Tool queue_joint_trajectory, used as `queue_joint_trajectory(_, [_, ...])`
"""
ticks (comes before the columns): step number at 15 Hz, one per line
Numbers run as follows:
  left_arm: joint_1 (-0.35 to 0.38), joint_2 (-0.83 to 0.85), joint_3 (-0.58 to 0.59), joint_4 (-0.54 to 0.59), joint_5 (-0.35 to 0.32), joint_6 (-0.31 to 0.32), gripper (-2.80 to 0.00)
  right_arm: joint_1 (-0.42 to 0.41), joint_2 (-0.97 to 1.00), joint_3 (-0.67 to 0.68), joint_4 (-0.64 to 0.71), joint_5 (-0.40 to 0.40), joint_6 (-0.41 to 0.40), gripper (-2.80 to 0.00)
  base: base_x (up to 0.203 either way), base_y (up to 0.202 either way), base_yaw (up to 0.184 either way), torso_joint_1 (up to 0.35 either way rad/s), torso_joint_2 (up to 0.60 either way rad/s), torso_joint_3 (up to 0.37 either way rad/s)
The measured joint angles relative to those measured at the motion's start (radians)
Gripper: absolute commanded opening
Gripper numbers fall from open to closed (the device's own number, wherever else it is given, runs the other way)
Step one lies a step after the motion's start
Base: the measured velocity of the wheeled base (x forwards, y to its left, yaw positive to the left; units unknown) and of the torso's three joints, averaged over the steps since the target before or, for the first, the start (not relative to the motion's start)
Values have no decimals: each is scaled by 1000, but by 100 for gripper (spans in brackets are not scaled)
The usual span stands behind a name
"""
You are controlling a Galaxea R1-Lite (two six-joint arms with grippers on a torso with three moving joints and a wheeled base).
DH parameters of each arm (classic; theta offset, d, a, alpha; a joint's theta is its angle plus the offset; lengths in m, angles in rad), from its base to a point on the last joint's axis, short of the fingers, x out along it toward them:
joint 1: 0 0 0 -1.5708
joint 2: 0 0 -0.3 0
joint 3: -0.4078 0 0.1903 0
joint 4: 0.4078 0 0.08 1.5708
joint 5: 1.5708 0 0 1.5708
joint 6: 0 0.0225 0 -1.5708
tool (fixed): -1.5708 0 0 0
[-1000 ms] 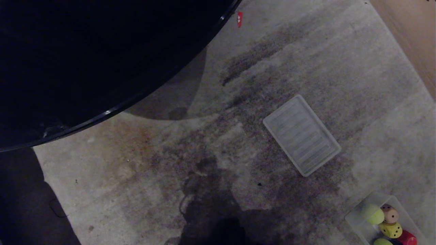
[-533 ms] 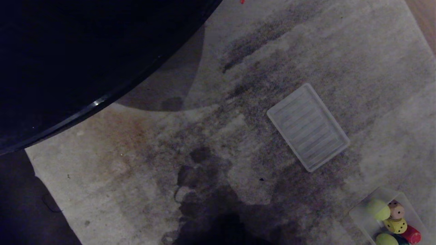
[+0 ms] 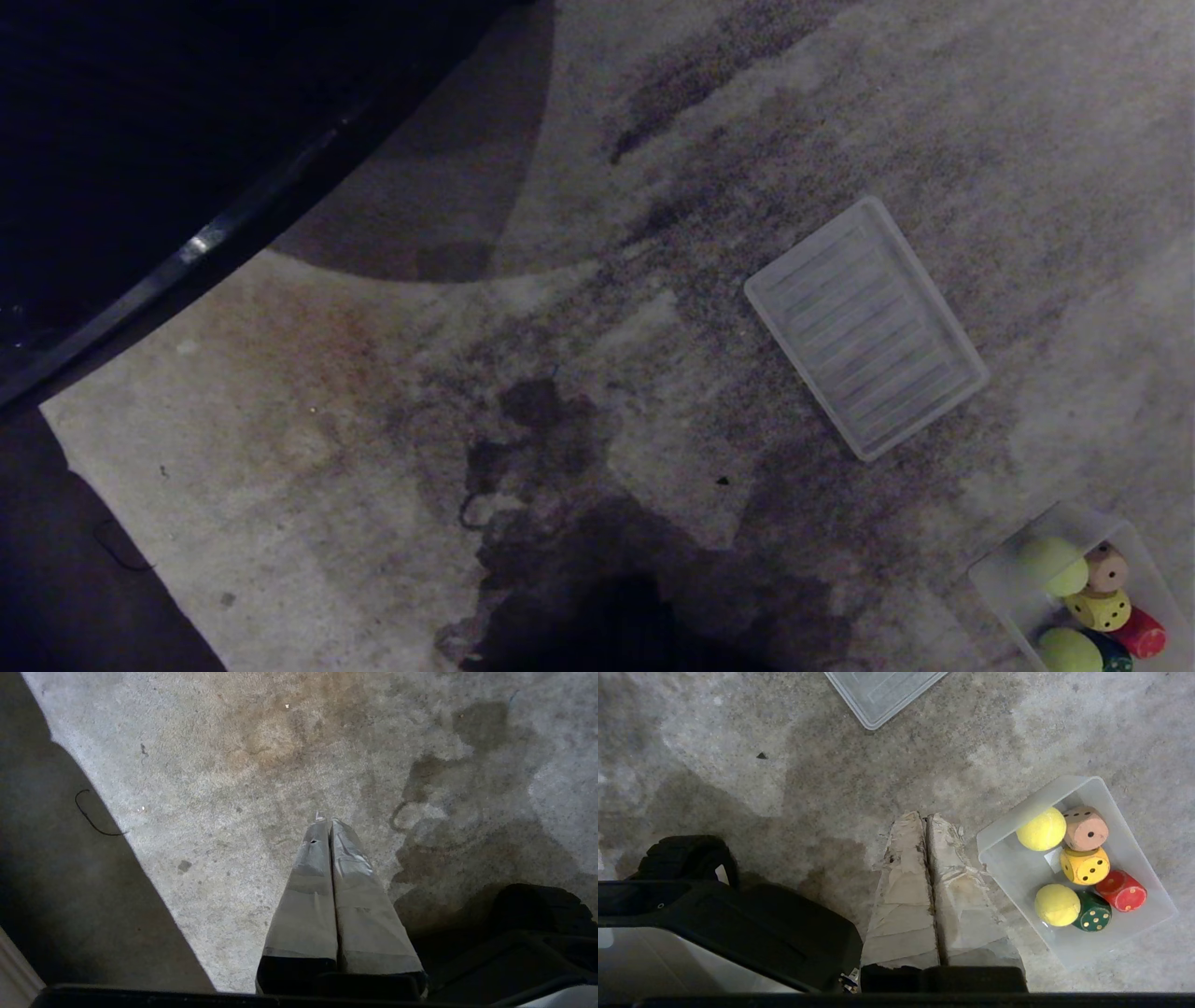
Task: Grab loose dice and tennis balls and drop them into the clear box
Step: Close the lid
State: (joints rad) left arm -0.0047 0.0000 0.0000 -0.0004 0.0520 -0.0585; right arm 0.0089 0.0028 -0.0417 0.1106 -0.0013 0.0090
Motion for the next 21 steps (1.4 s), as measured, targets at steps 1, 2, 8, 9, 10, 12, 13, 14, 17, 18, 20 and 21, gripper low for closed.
queue_joint_trajectory(1, [0,0,0,0,3,-9,-280,0,0,-3,4,-3,0,-280,0,0,0,3,-6,-26])
queue_joint_trajectory(2, [0,0,0,-1,4,-14,-280,-1,2,-12,15,-4,1,-280,0,0,0,0,0,0])
queue_joint_trajectory(8, [0,0,0,-1,5,-17,-280,-19,317,-219,40,-16,75,-280,0,0,0,0,0,0])
queue_joint_trajectory(9, [0,0,0,0,5,-17,-280,-24,415,-242,11,-18,99,-280,0,0,0,0,0,0])
queue_joint_trajectory(10, [0,0,0,-1,5,-18,-280,-28,520,-259,-35,-25,122,-280,0,0,0,0,0,0])
queue_joint_trajectory(12, [0,0,0,-1,5,-17,-280,-33,742,-281,-163,-54,166,-280,0,0,0,0,0,0])
queue_joint_trajectory(13, [0,0,0,-1,5,-17,-280,-35,853,-290,-235,-65,198,-280,0,0,0,0,0,0])
queue_joint_trajectory(14, [0,0,0,-1,6,-17,-280,-37,960,-300,-305,-78,232,-280,0,0,0,0,0,0])
queue_joint_trajectory(17, [0,0,0,-1,5,-17,-280,-29,1251,-328,-530,-104,346,-280,0,0,0,0,0,0])
queue_joint_trajectory(18, [0,0,0,-1,5,-17,-280,-19,1328,-334,-609,-108,378,-280,0,0,0,0,0,0])
queue_joint_trajectory(20, [0,0,0,-1,6,-17,-280,-3,1459,-342,-758,-113,432,0,0,0,0,0,0,0])
queue_joint_trajectory(21, [0,0,0,-1,5,-17,-280,2,1517,-347,-826,-111,457,0,0,0,0,0,0,0])
